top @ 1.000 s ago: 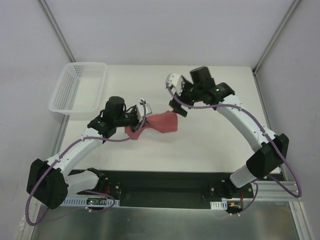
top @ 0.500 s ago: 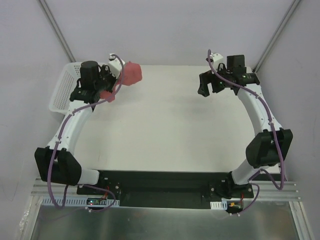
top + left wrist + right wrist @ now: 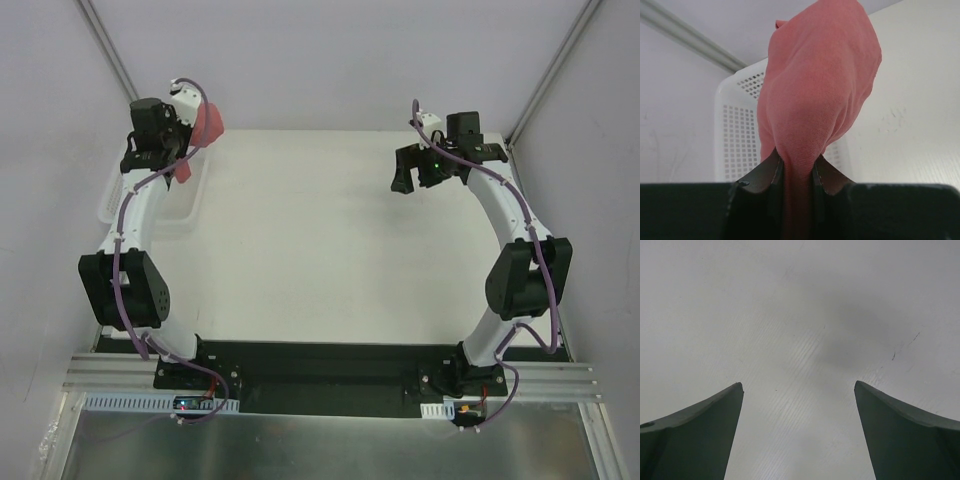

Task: Roll the t-shirts
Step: Place the T-shirt in the bin.

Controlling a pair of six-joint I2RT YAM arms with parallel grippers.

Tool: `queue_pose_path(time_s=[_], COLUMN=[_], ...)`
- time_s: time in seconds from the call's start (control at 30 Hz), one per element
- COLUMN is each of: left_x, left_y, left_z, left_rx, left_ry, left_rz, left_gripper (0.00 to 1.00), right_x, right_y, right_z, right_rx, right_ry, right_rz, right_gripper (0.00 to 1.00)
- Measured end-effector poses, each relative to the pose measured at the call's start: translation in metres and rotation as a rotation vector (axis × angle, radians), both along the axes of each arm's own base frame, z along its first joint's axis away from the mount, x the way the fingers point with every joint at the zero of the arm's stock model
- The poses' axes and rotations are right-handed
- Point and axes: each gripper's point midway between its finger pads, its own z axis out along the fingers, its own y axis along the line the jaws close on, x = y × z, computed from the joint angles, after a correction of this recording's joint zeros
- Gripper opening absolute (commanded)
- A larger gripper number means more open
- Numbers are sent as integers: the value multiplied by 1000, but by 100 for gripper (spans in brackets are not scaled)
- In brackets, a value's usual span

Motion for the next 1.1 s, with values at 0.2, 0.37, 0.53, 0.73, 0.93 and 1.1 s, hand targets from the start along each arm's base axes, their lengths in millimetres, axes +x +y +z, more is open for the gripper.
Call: queue_pose_path(time_s=[0.2, 0.37, 0.53, 0.73, 0.93, 1.1], left_x=[4, 22, 51, 69, 71, 75], left_y=[59, 99, 109, 108, 105, 92], left_z=[-16, -39, -75, -123, -146, -147], left_rx=[-40, -63, -90, -110, -98, -64], left_ry=[10, 33, 74, 150, 196, 198], left_rz=[200, 324, 336, 337, 321, 278], left_gripper=[0, 0, 0, 0, 0, 0], right_x=[2, 3, 2, 4, 5, 9], right_y=[1, 3, -1, -12, -15, -15], right_z=[-7, -13, -26, -49, -51, -54], right_rx=[-15, -54, -106, -181, -209, -214], right_ry=[9, -2, 22, 69, 69, 75], right_rz=[8, 36, 46, 43, 49, 51], right_gripper=[96, 96, 96, 96, 96, 96])
